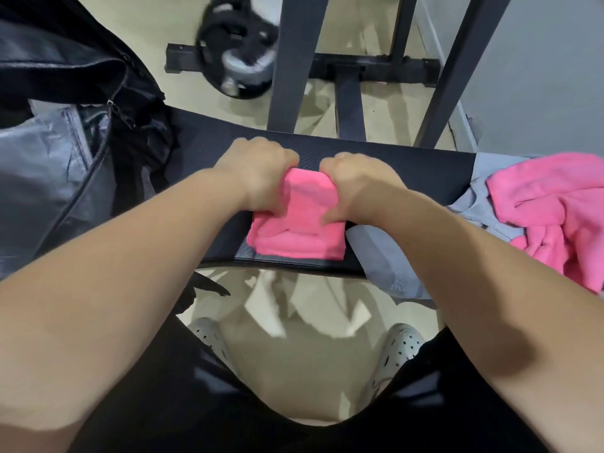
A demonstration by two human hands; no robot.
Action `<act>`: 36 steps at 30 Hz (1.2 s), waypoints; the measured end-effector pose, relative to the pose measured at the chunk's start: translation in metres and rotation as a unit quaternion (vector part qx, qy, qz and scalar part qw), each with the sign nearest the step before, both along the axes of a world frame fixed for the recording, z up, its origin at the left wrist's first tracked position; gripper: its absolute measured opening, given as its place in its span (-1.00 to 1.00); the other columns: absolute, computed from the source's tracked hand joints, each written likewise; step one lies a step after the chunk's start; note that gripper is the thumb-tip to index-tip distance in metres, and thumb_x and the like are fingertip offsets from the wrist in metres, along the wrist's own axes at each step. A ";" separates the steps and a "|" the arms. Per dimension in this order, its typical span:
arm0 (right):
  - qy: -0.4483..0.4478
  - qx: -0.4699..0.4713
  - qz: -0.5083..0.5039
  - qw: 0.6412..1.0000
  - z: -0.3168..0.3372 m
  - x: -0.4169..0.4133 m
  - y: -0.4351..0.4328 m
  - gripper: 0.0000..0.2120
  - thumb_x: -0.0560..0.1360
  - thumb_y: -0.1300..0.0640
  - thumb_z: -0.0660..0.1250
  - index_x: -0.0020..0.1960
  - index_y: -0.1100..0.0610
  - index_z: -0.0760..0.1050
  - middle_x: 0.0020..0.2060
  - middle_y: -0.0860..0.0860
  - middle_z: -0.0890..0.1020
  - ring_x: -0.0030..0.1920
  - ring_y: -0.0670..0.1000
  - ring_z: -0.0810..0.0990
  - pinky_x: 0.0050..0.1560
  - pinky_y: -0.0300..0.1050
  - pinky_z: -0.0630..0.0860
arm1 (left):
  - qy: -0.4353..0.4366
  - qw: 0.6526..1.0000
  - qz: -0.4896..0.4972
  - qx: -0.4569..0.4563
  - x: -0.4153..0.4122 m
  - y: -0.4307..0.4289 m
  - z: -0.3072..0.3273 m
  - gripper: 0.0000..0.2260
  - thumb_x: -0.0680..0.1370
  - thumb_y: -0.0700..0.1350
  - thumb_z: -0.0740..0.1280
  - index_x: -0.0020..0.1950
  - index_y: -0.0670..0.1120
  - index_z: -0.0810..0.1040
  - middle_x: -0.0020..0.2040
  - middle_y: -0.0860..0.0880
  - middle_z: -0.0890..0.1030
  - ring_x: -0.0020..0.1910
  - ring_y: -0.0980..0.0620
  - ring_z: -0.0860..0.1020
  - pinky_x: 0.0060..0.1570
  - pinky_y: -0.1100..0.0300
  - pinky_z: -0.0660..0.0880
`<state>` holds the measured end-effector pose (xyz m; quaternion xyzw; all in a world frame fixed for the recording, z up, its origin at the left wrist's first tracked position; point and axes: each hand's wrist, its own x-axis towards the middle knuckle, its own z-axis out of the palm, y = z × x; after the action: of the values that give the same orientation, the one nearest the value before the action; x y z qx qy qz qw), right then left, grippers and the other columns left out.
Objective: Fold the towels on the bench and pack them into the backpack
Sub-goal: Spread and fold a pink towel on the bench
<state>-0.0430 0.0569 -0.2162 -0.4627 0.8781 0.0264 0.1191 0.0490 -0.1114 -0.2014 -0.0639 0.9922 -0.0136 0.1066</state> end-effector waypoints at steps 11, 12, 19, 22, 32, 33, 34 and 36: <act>0.058 -0.228 0.035 0.971 -0.033 0.026 0.039 -0.72 0.34 0.18 0.47 -0.02 0.15 0.44 -0.12 0.11 0.51 -0.26 0.22 0.54 -0.35 -0.05 0.36 | 0.185 0.979 -0.023 0.081 0.056 0.033 -0.041 -0.49 0.47 0.12 0.26 0.35 -0.12 0.48 0.28 -0.11 0.58 0.26 -0.20 0.52 0.23 -0.15 0.42; 0.034 -0.226 0.046 0.973 -0.033 0.027 0.044 -0.72 0.39 0.08 0.44 0.00 0.16 0.44 -0.07 0.11 0.52 -0.20 0.22 0.55 -0.32 -0.03 0.40 | 0.175 0.981 -0.018 0.081 0.063 0.036 -0.044 -0.38 0.50 0.20 0.23 0.47 -0.12 0.41 0.43 -0.13 0.49 0.40 -0.19 0.44 0.37 -0.19 0.35; 0.004 -0.183 0.124 0.975 -0.033 0.036 0.063 -0.46 0.55 -0.32 0.21 0.09 0.16 0.56 0.32 0.19 0.55 0.31 0.21 0.52 0.26 0.11 0.47 | 0.088 0.993 -0.028 0.071 0.084 0.033 -0.061 -0.15 0.54 0.39 0.15 0.67 -0.05 -0.03 0.67 -0.02 -0.04 0.64 -0.09 -0.06 0.53 -0.33 -0.02; 0.022 -0.212 0.051 0.976 -0.024 0.042 0.045 -0.64 0.60 -0.15 0.14 -0.07 0.12 0.50 -0.01 0.08 0.62 0.00 0.20 0.57 0.02 0.11 0.49 | 0.075 0.993 -0.044 0.083 0.084 0.025 -0.065 -0.15 0.54 0.37 0.13 0.67 -0.02 -0.11 0.67 0.03 -0.14 0.64 -0.05 -0.15 0.53 -0.33 -0.07; -0.011 -0.093 -0.077 0.993 -0.056 0.054 0.027 -0.35 0.64 -0.27 -0.05 0.65 -0.04 -0.08 0.63 0.04 0.10 0.63 0.16 -0.06 0.55 0.33 -0.13 | 0.067 0.976 0.001 0.205 0.082 0.017 -0.064 -0.22 0.55 0.40 -0.14 0.67 0.00 -0.12 0.66 0.10 -0.18 0.61 0.12 -0.24 0.56 -0.22 -0.21; -0.006 -0.093 -0.083 0.992 -0.058 0.055 0.030 -0.33 0.63 -0.28 -0.07 0.65 -0.04 -0.09 0.63 0.04 0.07 0.63 0.16 -0.09 0.55 0.33 -0.15 | 0.067 0.972 0.024 0.222 0.079 0.021 -0.060 -0.23 0.55 0.38 -0.18 0.67 0.00 -0.11 0.66 0.10 -0.16 0.62 0.12 -0.22 0.56 -0.22 -0.21; 0.001 -0.092 -0.086 0.992 -0.058 0.057 0.031 -0.32 0.62 -0.30 -0.11 0.65 -0.03 -0.10 0.64 0.05 0.05 0.63 0.16 -0.11 0.55 0.34 -0.17 | 0.070 0.968 0.049 0.234 0.074 0.026 -0.057 -0.25 0.56 0.35 -0.20 0.67 -0.01 -0.08 0.66 0.10 -0.12 0.62 0.12 -0.19 0.56 -0.22 -0.22; 0.008 -0.085 -0.088 0.993 -0.057 0.061 0.031 -0.27 0.56 -0.31 -0.22 0.65 -0.01 -0.11 0.64 0.07 0.03 0.63 0.17 -0.13 0.54 0.36 -0.19 | 0.077 0.964 0.093 0.239 0.062 0.036 -0.051 -0.35 0.64 0.25 -0.15 0.67 -0.03 -0.03 0.67 0.08 -0.06 0.63 0.09 -0.15 0.55 -0.23 -0.23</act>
<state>0.0177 0.0882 -0.2737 -0.3920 0.9154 -0.0546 0.0741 0.1111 -0.0751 -0.2527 -0.1297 0.9615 0.2384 0.0426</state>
